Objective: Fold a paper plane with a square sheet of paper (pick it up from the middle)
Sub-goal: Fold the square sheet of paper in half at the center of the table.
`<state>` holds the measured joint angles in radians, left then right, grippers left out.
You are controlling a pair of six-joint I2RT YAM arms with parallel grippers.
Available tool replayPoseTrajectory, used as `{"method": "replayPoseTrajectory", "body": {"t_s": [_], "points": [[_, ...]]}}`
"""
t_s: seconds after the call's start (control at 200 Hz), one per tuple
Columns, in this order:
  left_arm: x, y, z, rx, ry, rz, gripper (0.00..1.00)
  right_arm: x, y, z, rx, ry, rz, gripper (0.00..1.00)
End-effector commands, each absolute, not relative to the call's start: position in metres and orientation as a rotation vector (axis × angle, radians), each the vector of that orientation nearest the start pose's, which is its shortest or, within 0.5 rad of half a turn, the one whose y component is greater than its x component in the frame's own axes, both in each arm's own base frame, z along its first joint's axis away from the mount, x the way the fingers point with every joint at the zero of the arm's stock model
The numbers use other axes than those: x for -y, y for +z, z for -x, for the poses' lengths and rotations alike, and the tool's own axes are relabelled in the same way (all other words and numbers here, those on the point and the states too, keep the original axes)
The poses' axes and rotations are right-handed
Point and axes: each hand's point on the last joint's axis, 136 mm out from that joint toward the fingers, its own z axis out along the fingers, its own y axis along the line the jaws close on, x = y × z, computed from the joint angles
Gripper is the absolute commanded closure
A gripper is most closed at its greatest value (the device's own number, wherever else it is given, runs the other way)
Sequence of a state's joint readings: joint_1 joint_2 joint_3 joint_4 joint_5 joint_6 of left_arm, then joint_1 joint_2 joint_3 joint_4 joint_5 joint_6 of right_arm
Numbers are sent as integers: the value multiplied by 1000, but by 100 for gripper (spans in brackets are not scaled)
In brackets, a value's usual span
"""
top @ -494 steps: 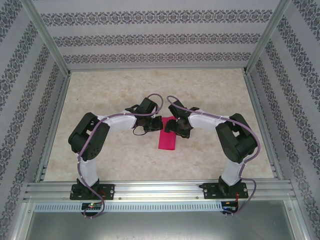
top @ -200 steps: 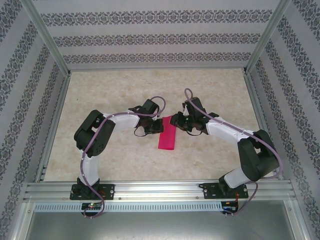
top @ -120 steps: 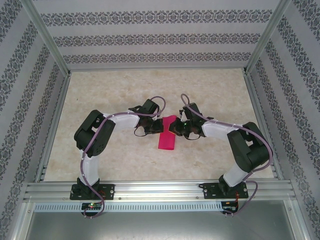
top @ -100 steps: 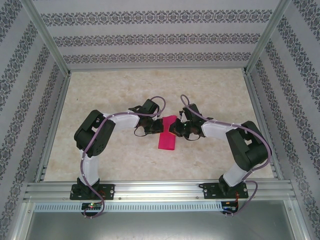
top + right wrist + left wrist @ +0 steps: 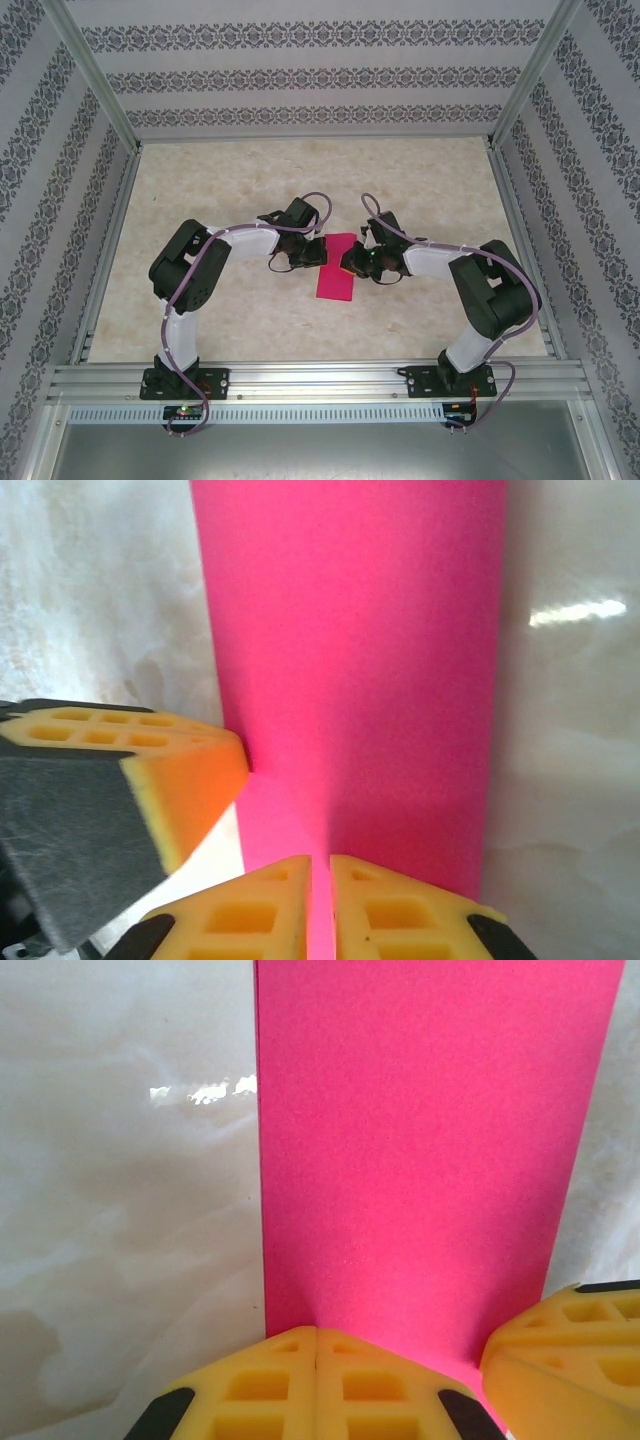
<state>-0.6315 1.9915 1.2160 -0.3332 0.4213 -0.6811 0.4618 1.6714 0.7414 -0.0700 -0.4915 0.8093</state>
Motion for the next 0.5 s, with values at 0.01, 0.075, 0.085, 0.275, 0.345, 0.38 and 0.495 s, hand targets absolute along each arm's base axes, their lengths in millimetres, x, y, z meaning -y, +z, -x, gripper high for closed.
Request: {"method": "replayPoseTrajectory", "body": {"t_s": [0.01, 0.075, 0.085, 0.275, 0.345, 0.38, 0.495], "points": [[311, -12, -302, -3006, -795, -92, 100, -228, 10, -285, -2788, 1031, -270, 85], [311, -12, -302, -3005, -794, -95, 100, -226, 5, -282, -2797, 1029, -273, 85], [311, -12, -301, -3007, -793, -95, 100, -226, 5, -282, -2798, 1028, -274, 85], [311, -14, -300, -3014, -788, -100, 100, -216, -11, -273, -2828, 1000, -298, 85], [312, -13, -300, -3013, -791, -105, 100, -217, -10, -272, -2823, 1013, -293, 85], [311, -13, -300, -3014, -787, -105, 100, -217, -7, -273, -2814, 1021, -293, 85], [312, -12, -300, -3014, -786, -108, 100, -226, 20, -280, -2750, 1105, -250, 84]]}}
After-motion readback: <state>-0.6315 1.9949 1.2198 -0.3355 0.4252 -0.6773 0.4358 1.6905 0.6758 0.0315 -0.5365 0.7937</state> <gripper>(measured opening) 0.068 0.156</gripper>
